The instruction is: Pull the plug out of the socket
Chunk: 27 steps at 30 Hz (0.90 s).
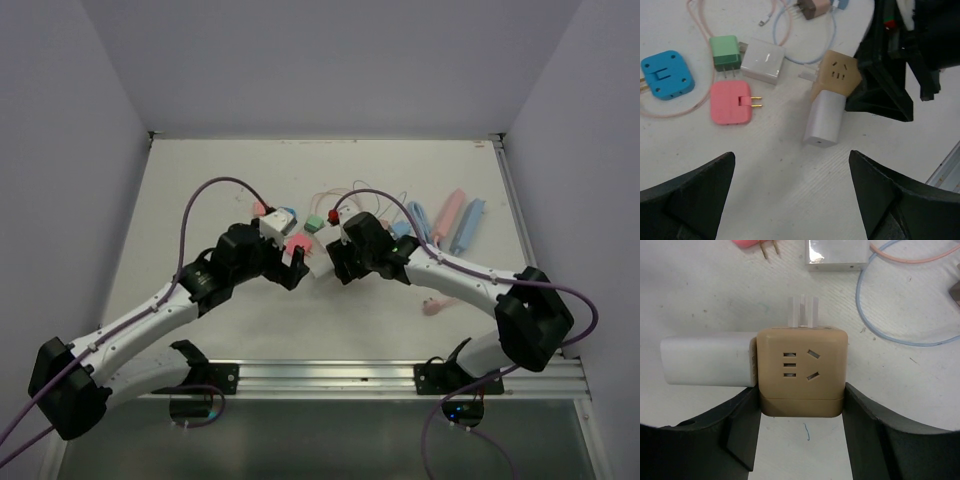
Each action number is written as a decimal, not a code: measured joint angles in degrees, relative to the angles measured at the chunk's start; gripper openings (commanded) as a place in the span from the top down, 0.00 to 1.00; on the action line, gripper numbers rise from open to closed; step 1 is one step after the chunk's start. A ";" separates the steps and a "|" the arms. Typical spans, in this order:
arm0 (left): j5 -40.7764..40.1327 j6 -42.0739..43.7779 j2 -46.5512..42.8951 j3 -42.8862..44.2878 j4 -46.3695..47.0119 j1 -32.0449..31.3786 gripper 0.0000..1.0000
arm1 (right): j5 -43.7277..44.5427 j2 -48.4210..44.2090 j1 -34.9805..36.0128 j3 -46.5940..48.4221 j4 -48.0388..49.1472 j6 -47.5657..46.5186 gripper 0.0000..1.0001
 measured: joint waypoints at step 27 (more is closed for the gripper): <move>-14.88 3.23 15.17 2.43 4.04 -21.14 0.31 | -8.87 -4.02 -1.20 0.46 -6.47 -0.24 1.00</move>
